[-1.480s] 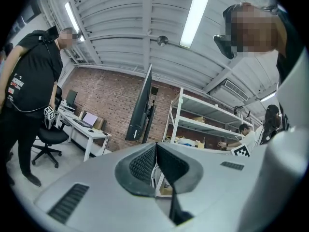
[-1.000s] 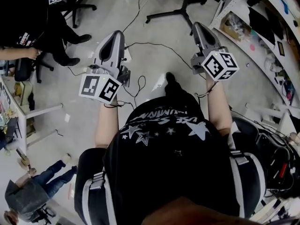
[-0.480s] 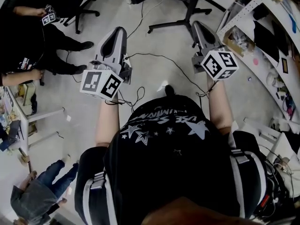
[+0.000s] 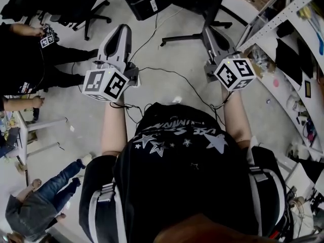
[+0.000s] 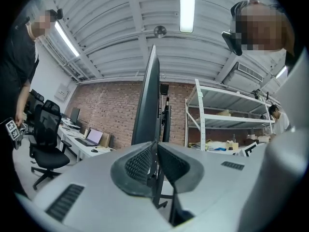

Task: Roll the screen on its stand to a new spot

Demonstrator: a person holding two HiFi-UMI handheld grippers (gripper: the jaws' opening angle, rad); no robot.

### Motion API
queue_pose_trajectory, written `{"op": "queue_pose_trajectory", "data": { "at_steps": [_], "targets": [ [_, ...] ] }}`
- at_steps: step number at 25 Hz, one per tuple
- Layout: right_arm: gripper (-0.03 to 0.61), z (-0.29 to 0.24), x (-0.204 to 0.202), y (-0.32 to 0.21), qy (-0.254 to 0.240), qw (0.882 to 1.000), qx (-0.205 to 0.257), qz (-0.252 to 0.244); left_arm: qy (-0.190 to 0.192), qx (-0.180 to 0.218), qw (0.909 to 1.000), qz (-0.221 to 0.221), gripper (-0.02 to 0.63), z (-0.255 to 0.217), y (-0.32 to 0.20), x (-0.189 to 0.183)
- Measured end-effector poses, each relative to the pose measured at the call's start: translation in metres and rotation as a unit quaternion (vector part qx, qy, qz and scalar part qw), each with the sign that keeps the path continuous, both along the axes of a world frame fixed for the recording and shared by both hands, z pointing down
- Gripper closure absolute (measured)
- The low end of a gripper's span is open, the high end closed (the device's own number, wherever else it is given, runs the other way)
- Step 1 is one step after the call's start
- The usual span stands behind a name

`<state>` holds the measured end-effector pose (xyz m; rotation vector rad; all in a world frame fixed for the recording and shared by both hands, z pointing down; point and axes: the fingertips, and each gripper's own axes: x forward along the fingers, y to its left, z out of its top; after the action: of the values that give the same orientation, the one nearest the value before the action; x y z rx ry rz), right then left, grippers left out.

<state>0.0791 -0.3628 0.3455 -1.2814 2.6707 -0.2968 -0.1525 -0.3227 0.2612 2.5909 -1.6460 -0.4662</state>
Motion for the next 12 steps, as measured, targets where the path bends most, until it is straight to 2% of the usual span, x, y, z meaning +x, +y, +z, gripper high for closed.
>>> {"op": "queue_pose_trajectory", "data": {
  "at_steps": [6,10,12],
  "targets": [
    [0.571,-0.006,-0.001,-0.018,0.003,1.0,0.01,-0.008,-0.025,0.009,0.9996,0.005,0.499,-0.014,-0.029,0.01],
    [0.571,-0.002,-0.004,-0.031,0.007,1.0,0.003,-0.004,-0.019,0.032,0.9993,0.005,0.438,-0.034,-0.049,0.005],
    [0.571,0.0,-0.005,-0.036,0.009,1.0,0.001,0.0,-0.019,0.041,0.9989,0.011,0.386,-0.041,-0.06,0.003]
  ]
}}
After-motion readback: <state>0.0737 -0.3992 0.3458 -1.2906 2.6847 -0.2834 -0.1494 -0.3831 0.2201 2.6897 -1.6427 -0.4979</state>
